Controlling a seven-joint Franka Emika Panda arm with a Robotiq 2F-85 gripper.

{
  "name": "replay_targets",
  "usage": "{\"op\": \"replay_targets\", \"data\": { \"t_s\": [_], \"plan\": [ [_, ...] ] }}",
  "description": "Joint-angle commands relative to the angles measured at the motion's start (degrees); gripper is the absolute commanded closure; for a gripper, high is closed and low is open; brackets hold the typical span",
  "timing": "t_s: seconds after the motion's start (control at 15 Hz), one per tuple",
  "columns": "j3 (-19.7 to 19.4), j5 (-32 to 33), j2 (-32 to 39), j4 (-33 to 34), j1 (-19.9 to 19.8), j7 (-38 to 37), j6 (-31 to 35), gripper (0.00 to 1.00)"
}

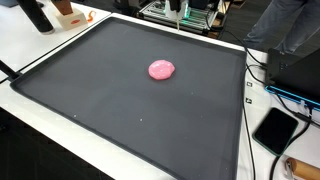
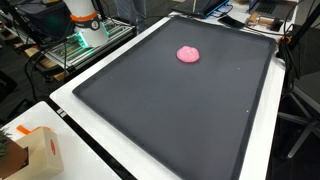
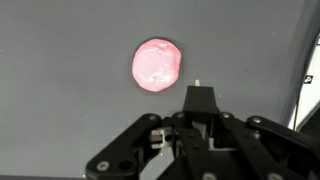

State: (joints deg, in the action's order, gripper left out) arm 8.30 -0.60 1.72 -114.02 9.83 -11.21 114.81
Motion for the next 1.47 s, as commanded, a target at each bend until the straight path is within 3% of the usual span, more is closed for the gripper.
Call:
{"op": "replay_targets", "data": {
  "t_s": [0.0, 0.07, 0.13, 0.93, 1.0, 1.4],
  "plan": [
    [1.4, 2.9, -5.3, -3.7, 0.8, -0.6, 0.6, 0.96],
    [1.8, 3.7, -6.0, -3.9, 0.9, -0.8, 0.5, 0.96],
    [1.6, 2.0, -3.1, -1.0, 0.4, -0.1, -0.1, 0.85],
    [2.1, 3.0, -4.7, -2.1, 0.6, -0.1, -0.1, 0.85],
    [1.9, 3.7, -4.3, -2.3, 0.4, -1.0, 0.9, 0.96],
    [1.6, 9.6, -1.0, -4.6, 0.0, -4.2, 10.1, 0.96]
  ]
}}
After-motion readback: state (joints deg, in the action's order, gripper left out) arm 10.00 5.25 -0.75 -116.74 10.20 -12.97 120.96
